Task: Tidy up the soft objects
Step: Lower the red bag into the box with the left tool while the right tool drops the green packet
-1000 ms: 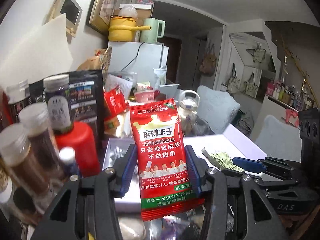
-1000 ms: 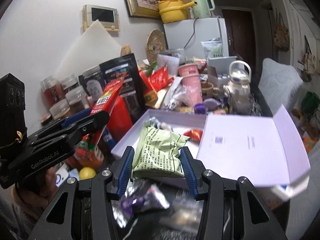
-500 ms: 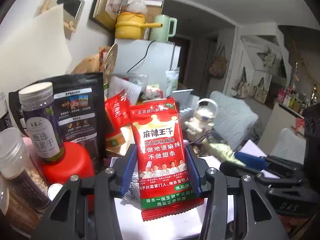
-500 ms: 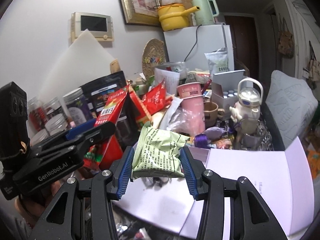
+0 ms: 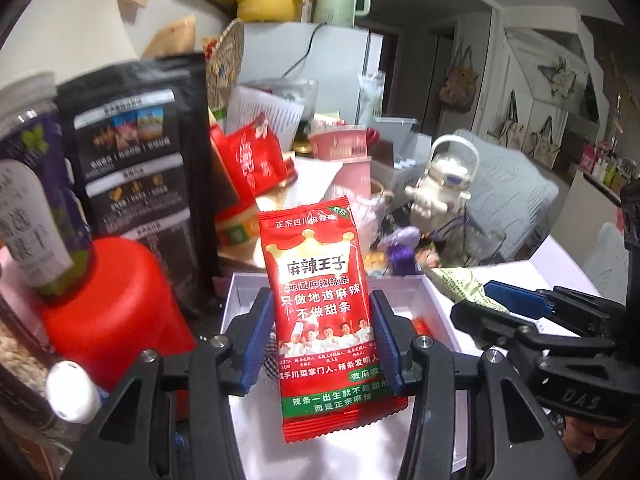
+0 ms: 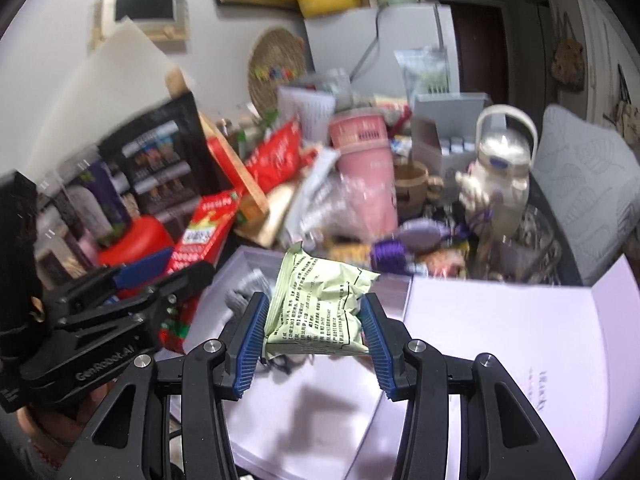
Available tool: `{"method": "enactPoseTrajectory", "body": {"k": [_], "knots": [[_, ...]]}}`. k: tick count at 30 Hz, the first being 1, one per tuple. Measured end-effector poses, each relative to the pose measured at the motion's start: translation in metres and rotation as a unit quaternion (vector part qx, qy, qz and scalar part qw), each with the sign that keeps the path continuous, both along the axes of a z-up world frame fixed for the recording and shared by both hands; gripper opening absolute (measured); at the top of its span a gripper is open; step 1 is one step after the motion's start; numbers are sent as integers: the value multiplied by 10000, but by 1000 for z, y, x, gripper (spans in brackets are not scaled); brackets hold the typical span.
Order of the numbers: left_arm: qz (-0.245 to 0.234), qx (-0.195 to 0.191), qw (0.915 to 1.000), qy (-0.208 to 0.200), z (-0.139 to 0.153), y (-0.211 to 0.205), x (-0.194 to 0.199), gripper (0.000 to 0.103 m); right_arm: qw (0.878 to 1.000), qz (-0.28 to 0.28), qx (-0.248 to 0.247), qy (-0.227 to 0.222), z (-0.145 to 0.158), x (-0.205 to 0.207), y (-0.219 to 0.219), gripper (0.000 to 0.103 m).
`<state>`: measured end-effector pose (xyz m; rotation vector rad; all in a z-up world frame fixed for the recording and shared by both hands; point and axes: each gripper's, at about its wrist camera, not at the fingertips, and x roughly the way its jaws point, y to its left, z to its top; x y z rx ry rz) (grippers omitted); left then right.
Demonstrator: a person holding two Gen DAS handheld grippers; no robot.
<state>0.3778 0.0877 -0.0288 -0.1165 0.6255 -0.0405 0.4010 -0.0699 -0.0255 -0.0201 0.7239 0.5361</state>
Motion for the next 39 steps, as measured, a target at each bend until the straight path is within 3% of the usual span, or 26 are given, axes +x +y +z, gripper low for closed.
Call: {"method": "enactPoseTrajectory", "body": {"k": [13, 20, 30, 39], "knots": [[17, 18, 9978, 657, -38, 1, 24, 48, 9977, -187, -391, 511, -44, 22, 6, 47], [70, 81, 9941, 1077, -57, 0, 36, 48, 9969, -253, -450, 598, -51, 28, 5, 47], [154, 47, 9900, 1404, -71, 5, 40, 48, 9951, -221, -636, 726, -62, 33, 10, 47], [78, 249, 9862, 1632, -77, -3, 44, 48, 9932, -115, -822, 811, -74, 34, 21, 48]]}}
